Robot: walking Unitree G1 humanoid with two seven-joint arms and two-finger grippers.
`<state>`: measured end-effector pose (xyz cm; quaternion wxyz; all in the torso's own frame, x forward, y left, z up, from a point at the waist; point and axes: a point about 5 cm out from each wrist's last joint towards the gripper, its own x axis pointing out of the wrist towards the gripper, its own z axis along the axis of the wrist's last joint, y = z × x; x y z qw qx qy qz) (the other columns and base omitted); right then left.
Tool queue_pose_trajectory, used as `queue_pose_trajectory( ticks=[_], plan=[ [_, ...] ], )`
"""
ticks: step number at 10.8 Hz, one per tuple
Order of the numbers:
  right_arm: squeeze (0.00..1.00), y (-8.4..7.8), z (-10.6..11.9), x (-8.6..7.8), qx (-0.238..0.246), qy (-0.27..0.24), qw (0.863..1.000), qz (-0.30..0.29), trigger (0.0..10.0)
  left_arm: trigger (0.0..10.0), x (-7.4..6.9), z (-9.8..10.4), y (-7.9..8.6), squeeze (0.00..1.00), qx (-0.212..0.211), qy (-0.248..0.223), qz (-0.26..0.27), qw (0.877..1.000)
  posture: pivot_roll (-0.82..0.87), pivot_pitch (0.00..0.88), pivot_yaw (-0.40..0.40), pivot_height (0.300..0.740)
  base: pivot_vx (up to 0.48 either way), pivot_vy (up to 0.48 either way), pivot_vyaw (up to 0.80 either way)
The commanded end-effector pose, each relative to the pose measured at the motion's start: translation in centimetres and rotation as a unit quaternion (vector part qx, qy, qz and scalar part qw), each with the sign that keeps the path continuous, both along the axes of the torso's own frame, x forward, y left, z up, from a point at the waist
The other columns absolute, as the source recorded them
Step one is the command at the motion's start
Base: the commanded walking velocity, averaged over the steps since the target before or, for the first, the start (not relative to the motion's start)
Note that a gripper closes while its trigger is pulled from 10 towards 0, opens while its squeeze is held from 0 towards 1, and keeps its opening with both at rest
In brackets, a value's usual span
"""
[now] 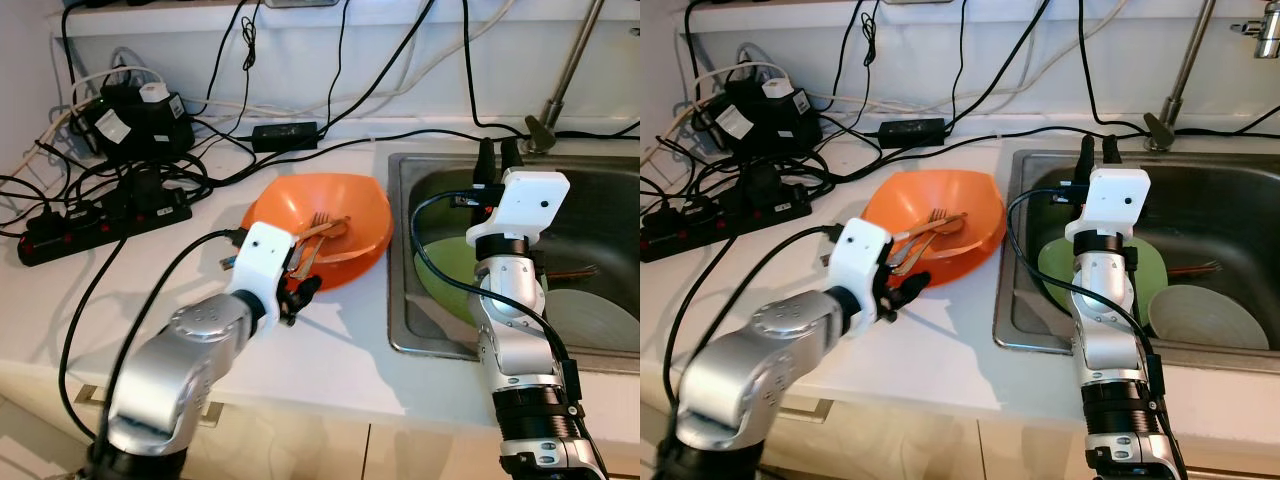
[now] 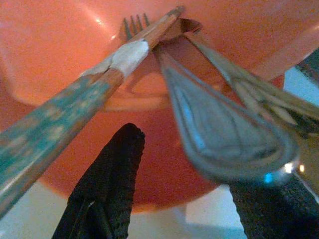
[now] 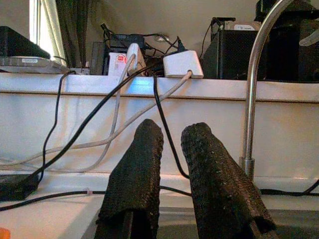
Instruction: Kitchen organization
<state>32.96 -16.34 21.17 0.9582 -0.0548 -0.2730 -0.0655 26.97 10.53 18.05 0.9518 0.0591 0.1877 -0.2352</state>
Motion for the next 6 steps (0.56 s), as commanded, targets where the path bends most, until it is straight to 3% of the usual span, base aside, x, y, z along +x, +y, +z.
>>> queue_pose_trajectory(
  ticks=[1, 6],
  plan=[
    [0.00, 0.3, 0.1, 0.1, 0.004, 0.000, 1.000, 0.004, 10.0, 10.0, -0.4, 0.2, 0.5, 0.00, 0.000, 0.002, 0.003, 1.000, 0.11, 0.047, 0.120, 0.740, 0.000, 0.000, 0.00],
    [0.00, 0.7, 0.0, 0.2, 0.007, 0.002, 1.000, 0.014, 10.0, 10.0, -2.5, 1.0, 1.8, 0.00, -0.010, 0.021, 0.029, 0.999, 0.15, 0.048, 0.113, 0.740, 0.000, 0.000, 0.00]
  ],
)
